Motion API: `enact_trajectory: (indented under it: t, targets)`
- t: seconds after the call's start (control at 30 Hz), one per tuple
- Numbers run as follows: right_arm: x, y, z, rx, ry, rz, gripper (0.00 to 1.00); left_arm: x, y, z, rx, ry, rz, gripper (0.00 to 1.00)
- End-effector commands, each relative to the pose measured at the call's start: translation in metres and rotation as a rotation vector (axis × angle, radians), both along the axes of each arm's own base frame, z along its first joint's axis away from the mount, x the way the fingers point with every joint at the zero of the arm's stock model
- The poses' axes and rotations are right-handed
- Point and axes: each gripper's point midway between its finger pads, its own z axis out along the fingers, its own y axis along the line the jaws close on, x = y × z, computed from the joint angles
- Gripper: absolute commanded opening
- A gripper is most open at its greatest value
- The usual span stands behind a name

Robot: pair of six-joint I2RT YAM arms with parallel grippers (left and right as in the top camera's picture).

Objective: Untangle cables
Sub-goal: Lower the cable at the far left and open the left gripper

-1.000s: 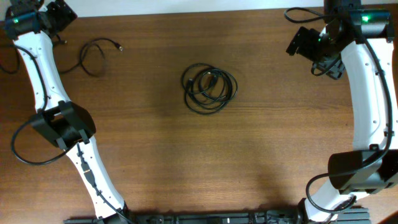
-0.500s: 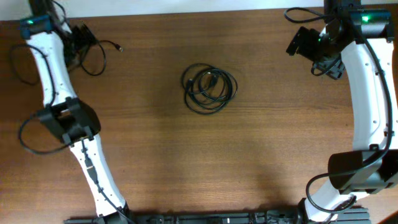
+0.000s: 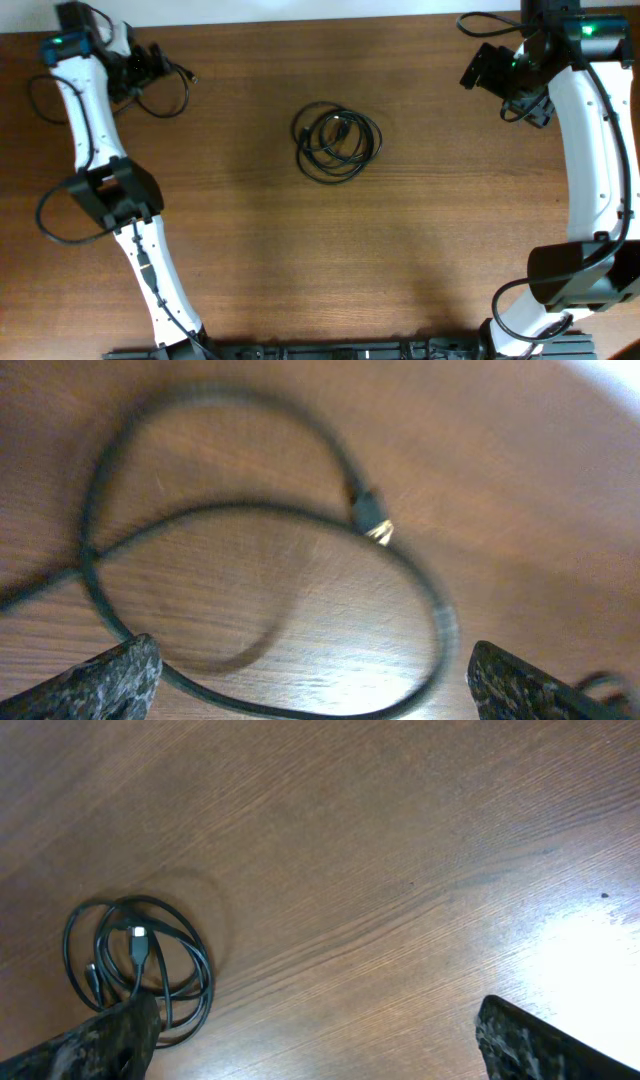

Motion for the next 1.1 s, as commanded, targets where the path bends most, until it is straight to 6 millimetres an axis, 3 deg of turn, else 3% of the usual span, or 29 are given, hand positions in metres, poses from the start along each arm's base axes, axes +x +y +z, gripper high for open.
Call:
enact_trajectory:
  t: [0.0, 0.07, 0.2, 0.27, 0.33, 0.4, 0.47, 0.53, 0.67, 0.87, 0.9, 0.93, 0.97, 1.0, 1.07]
  targets:
    - [0.000, -0.003, -0.001, -0.010, 0.002, -0.009, 0.98, -0.006, -0.005, 0.095, -0.138, -0.177, 0.003, 0.97]
    - [0.000, -0.003, -0.001, -0.010, 0.002, -0.009, 0.98, -0.015, -0.022, 0.082, -0.145, -0.116, -0.050, 0.95]
    - [0.000, -0.003, -0.001, -0.010, 0.002, -0.010, 0.98, -0.017, -0.050, 0.016, 0.083, 0.074, -0.101, 0.91]
    - [0.000, -0.003, -0.001, -0.010, 0.002, -0.009, 0.98, -0.012, -0.054, -0.002, 0.165, 0.099, -0.107, 0.86]
    - [0.000, -0.003, -0.001, -0.010, 0.002, -0.009, 0.98, -0.007, -0.045, -0.019, 0.282, 0.122, -0.081, 0.73]
    - [0.000, -0.003, -0.001, -0.010, 0.002, -0.009, 0.98, -0.004, -0.039, -0.027, 0.327, 0.126, -0.067, 0.47]
    - [0.000, -0.003, -0.001, -0.010, 0.002, -0.009, 0.98, 0.001, -0.033, -0.031, 0.329, 0.109, -0.056, 0.43]
    - [0.000, -0.003, -0.001, -0.010, 0.002, -0.009, 0.98, 0.006, -0.030, -0.035, 0.333, 0.091, -0.049, 0.22]
    - [0.000, -0.003, -0.001, -0.010, 0.002, -0.009, 0.98, 0.016, -0.018, -0.033, 0.385, 0.053, -0.019, 0.00]
    - [0.000, -0.003, -0.001, -0.010, 0.002, -0.009, 0.98, 0.049, 0.009, -0.015, 0.453, -0.096, 0.055, 0.00]
    - [0.000, -0.003, -0.001, -0.010, 0.002, -0.009, 0.98, 0.048, 0.015, -0.015, 0.470, -0.090, 0.070, 0.34]
    - [0.000, -0.003, -0.001, -0.010, 0.002, -0.009, 0.98, 0.044, 0.018, -0.016, 0.479, -0.075, 0.075, 0.60]
    - [0.000, -0.003, -0.001, -0.010, 0.002, -0.009, 0.98, 0.042, 0.019, -0.018, 0.478, -0.062, 0.075, 0.79]
    - [0.000, -0.003, -0.001, -0.010, 0.002, -0.009, 0.98, 0.038, 0.020, -0.020, 0.475, -0.044, 0.073, 0.87]
    - [0.000, -0.003, -0.001, -0.010, 0.002, -0.009, 0.98, 0.036, 0.019, -0.018, 0.474, -0.041, 0.072, 0.86]
